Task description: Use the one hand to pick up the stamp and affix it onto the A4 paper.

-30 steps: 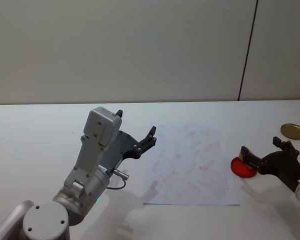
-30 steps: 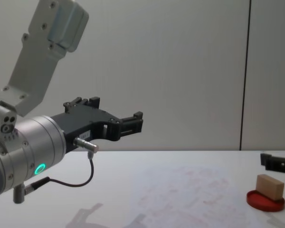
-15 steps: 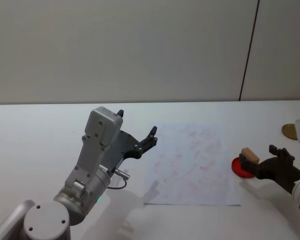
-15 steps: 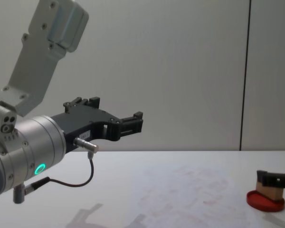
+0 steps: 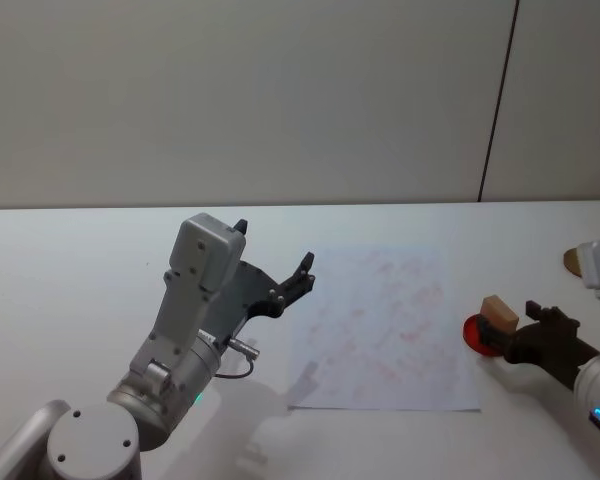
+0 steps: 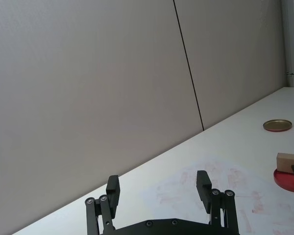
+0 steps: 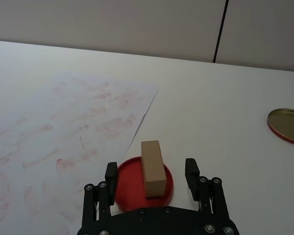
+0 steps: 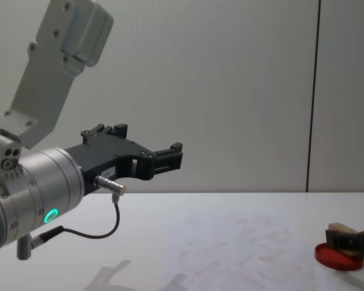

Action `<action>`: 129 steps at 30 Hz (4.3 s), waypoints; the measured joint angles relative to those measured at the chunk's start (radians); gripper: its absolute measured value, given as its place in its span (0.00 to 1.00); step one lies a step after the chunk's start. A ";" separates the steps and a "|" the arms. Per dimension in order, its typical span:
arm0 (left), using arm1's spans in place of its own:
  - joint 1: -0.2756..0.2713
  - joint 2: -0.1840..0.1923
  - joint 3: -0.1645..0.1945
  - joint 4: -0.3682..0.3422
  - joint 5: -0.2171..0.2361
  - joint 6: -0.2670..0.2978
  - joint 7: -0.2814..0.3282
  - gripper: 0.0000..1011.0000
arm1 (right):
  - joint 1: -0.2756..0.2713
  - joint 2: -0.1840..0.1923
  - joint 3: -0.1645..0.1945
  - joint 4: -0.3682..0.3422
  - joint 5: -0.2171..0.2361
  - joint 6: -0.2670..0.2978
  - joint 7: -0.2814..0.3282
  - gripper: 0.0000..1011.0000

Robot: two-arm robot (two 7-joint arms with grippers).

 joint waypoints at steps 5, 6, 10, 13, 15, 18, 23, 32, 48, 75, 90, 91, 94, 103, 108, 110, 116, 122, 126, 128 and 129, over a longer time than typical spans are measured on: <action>0.000 0.000 0.000 0.000 0.000 0.000 0.000 0.98 | 0.009 -0.005 -0.003 0.015 -0.003 0.006 0.003 0.73; 0.000 0.000 0.000 0.000 0.000 0.000 0.000 0.98 | 0.010 -0.006 -0.004 0.018 -0.004 0.006 0.004 0.67; 0.000 0.000 0.000 0.000 0.000 0.000 0.000 0.98 | 0.019 -0.011 -0.007 0.032 -0.008 0.010 0.006 0.55; 0.000 0.000 0.000 0.000 0.000 0.000 0.000 0.98 | 0.023 -0.014 -0.008 0.039 -0.010 0.010 0.007 0.50; 0.000 0.000 0.000 0.000 0.000 0.000 0.000 0.98 | 0.028 -0.017 -0.010 0.047 -0.013 0.010 0.008 0.41; 0.000 0.000 0.000 0.000 0.000 0.000 0.000 0.98 | 0.031 -0.018 -0.011 0.051 -0.015 0.010 0.008 0.30; 0.000 0.000 0.000 0.000 0.000 0.000 0.000 0.98 | 0.036 -0.021 -0.012 0.057 -0.022 -0.002 0.007 0.22; 0.000 0.000 0.000 0.000 0.000 0.000 0.000 0.98 | 0.037 -0.023 -0.016 0.039 -0.045 -0.048 0.006 0.22; 0.000 0.000 0.000 0.000 0.000 0.000 0.000 0.98 | 0.072 -0.066 -0.058 0.008 -0.079 -0.058 0.068 0.22; 0.000 0.000 0.000 0.000 0.000 0.000 0.000 0.98 | 0.092 -0.122 -0.127 0.091 -0.120 -0.055 0.122 0.22; 0.000 0.000 0.000 0.000 0.000 0.000 0.000 0.98 | 0.083 -0.129 -0.147 0.104 -0.145 -0.060 0.126 0.22; 0.000 0.000 0.000 0.000 0.000 0.000 0.000 0.98 | 0.083 -0.129 -0.148 0.106 -0.149 -0.058 0.126 0.22; 0.000 0.000 0.000 0.000 0.000 0.000 0.000 0.98 | 0.083 -0.130 -0.151 0.109 -0.157 -0.055 0.126 0.22; 0.000 0.000 0.000 0.000 0.000 0.000 0.000 0.98 | 0.090 -0.134 -0.155 0.119 -0.174 -0.039 0.127 0.22; 0.000 0.000 0.000 0.000 0.000 0.000 0.000 0.98 | 0.095 -0.136 -0.156 0.123 -0.180 -0.031 0.128 0.22; 0.000 0.000 0.000 0.000 0.000 0.000 0.000 0.98 | 0.097 -0.137 -0.156 0.125 -0.182 -0.026 0.129 0.22; 0.000 0.000 0.000 0.000 0.000 0.000 0.000 0.98 | 0.101 -0.138 -0.157 0.127 -0.185 -0.017 0.130 0.22; 0.000 0.000 0.000 0.000 0.000 0.000 0.000 0.98 | 0.100 -0.136 -0.152 0.124 -0.169 -0.014 0.130 0.22; 0.000 0.000 0.000 0.000 0.000 0.000 0.000 0.98 | 0.098 -0.131 -0.145 0.113 -0.153 -0.014 0.125 0.22; 0.000 0.000 0.000 0.000 0.000 0.000 0.000 0.98 | 0.096 -0.126 -0.138 0.100 -0.140 -0.018 0.120 0.22; 0.000 0.000 0.000 0.000 0.000 0.000 0.000 0.98 | 0.095 -0.125 -0.136 0.096 -0.135 -0.019 0.118 0.22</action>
